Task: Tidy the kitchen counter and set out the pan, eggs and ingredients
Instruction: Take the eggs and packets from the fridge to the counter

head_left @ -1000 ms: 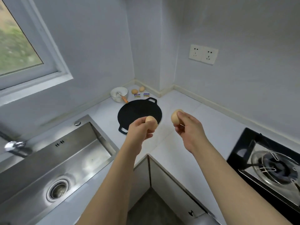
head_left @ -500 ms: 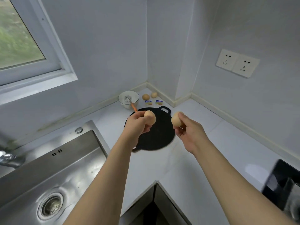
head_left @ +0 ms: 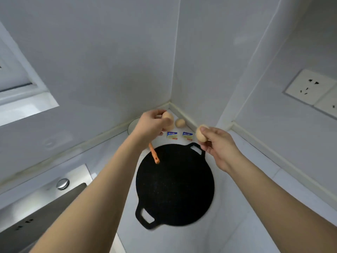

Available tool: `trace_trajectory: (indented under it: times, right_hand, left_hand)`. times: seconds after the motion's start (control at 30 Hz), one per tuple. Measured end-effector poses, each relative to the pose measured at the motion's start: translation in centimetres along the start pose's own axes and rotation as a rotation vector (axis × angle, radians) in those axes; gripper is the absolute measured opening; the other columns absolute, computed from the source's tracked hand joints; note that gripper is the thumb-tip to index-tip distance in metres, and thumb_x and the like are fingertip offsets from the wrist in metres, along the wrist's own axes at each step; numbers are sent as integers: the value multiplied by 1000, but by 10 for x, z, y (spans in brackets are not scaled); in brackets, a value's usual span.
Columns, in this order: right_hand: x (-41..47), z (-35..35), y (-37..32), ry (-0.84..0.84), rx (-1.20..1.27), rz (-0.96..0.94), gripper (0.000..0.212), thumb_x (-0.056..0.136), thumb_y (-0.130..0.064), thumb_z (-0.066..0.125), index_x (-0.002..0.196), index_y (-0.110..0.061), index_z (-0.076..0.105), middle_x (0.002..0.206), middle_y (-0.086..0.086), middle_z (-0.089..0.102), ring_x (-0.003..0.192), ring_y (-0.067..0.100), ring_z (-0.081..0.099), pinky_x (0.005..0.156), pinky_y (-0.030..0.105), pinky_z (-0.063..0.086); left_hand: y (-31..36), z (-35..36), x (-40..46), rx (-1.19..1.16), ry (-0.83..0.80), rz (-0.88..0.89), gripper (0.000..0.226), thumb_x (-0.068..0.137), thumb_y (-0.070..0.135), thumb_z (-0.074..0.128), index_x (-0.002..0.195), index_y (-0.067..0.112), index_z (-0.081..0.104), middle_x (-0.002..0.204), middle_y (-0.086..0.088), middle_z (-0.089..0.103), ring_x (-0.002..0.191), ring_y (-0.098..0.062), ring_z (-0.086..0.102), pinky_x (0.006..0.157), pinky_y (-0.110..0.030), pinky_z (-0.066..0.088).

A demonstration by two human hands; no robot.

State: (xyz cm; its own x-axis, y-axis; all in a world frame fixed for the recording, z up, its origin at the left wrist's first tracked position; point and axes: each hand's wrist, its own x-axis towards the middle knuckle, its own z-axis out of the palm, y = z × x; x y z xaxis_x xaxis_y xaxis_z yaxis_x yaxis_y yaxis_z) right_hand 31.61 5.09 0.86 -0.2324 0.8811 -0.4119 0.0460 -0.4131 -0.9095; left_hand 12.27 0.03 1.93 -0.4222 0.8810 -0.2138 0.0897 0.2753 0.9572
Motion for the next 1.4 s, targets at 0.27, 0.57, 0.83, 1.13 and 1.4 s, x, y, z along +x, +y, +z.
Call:
trace_trajectory:
  times: [0.27,0.57,0.83,1.13,1.4]
  right_hand:
    - [106,30,-2,4,-732,-464,32,79,-23,74,108,-17,61,100,-2,62,84,12,57,66,16,41]
    - [210,83,-28,-320,-1334,-650,42,84,-29,69,122,-14,57,122,7,54,113,21,51,93,25,37]
    - [275,101,0,-296,-1613,-787,44,85,-40,60,122,-17,55,121,7,55,109,27,55,90,31,39]
    - [308,98,18,-324,-1762,-1036,33,70,-33,73,92,-10,66,91,10,65,89,30,62,84,35,26]
    - [314,95,25,-350,-1885,-1012,36,88,-41,52,112,-16,59,114,6,59,111,24,50,98,33,21]
  left_hand:
    - [-1,-13,99,146,-25,41,16,82,8,65,97,16,64,85,-8,64,66,-17,56,61,-26,45]
    - [-28,-39,163,360,39,108,20,82,27,64,101,22,69,89,2,68,77,-15,63,65,-24,47]
    - [-51,-22,209,700,-55,165,20,81,21,64,101,17,65,90,0,63,81,-17,58,61,-23,42]
    - [-72,-4,246,914,-166,64,25,84,24,63,99,5,67,92,-11,65,89,-29,63,66,-27,44]
    - [-89,8,258,1035,-190,10,21,86,25,56,97,9,66,80,-2,56,73,-19,55,57,-21,38]
